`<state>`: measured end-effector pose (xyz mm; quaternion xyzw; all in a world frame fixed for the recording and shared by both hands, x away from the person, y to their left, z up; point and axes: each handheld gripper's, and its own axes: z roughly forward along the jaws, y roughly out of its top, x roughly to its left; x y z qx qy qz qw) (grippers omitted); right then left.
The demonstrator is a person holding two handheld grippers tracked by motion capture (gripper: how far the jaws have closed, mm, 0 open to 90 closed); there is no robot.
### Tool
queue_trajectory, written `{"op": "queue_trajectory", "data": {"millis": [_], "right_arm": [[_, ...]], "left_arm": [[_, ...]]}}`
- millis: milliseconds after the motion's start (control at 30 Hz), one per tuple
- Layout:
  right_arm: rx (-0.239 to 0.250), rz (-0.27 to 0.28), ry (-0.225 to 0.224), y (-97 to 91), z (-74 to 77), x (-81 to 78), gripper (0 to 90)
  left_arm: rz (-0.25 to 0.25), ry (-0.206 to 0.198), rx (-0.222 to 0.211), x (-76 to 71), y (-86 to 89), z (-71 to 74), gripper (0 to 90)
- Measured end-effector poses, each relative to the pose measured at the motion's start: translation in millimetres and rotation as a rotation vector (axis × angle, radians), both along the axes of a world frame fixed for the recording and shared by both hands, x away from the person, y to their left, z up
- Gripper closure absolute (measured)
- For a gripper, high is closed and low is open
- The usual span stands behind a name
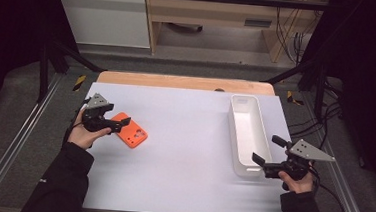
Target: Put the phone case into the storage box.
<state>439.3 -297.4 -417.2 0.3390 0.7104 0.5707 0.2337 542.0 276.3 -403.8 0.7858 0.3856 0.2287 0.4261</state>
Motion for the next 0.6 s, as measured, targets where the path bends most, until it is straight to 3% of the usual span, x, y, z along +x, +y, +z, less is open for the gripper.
{"op": "queue_trajectory", "data": {"millis": [67, 333, 600], "right_arm": [[0.0, -0.001, 0.0, -0.1, 0.0, 0.0, 0.4], [0.0, 0.0, 0.0, 0.1, -0.2, 0.0, 0.4], [-0.004, 0.0, -0.001, 0.2, -0.5, 0.2, 0.4]], "left_arm": [[0.017, -0.002, 0.021, 2.3, -0.3, -1.1, 14.2], [0.055, 0.01, 0.023, 12.0, 1.0, -4.7, 26.1], [0.092, 0.032, 0.062, 26.7, -2.9, -9.8, 37.6]]}}
